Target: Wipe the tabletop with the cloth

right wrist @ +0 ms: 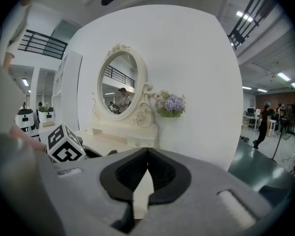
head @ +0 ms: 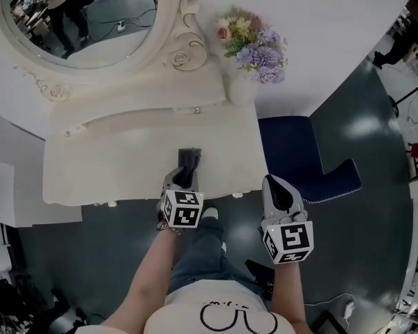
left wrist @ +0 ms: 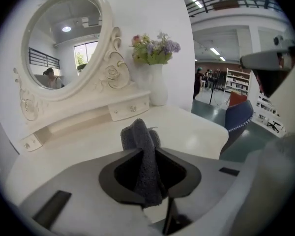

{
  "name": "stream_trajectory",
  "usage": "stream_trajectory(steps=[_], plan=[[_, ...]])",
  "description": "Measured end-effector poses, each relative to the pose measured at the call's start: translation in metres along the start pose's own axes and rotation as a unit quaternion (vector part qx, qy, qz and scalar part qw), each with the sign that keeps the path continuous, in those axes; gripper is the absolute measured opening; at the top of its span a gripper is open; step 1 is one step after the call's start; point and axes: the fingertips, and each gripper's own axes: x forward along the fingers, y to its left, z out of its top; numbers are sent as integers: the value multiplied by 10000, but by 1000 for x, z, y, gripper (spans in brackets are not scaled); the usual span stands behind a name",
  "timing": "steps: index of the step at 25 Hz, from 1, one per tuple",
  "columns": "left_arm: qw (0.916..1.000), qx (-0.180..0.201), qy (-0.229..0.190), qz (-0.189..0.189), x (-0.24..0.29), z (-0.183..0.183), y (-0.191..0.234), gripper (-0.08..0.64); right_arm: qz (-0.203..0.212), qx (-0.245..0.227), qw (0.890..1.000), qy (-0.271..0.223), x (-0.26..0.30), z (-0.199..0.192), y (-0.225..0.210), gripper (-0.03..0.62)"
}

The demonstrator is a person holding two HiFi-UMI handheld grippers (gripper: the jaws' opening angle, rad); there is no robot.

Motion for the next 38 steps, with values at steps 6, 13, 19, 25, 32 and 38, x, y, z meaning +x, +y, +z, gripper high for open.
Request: stream_trajectory(steps=[6,13,19,25,32,38], plan=[[9935,-618,-945,-124,-60,47,10,80,7,-53,9996,-270,-30,14,13,-3],[9688,-1267,-2106,-322,-151,79,19,80,88,-62,9976,-678,-70,29,33,-3],[9604,-1402,-2399,-214,-200,76,25,80,171,86,9966,-803,-97,32,48,-3],[9534,-1533,-2600,39,-224,73,52,80,377,72,9951,-907,-89,44,67,-3],[9442,-1745,-2758,452,-240,61,124,80,680,-106,9934,-918,-47,64,108,-3],[9392,-1707,-2897,696,-248,63,207,80,765,-263,9914,-1031,9,96,158,-3]])
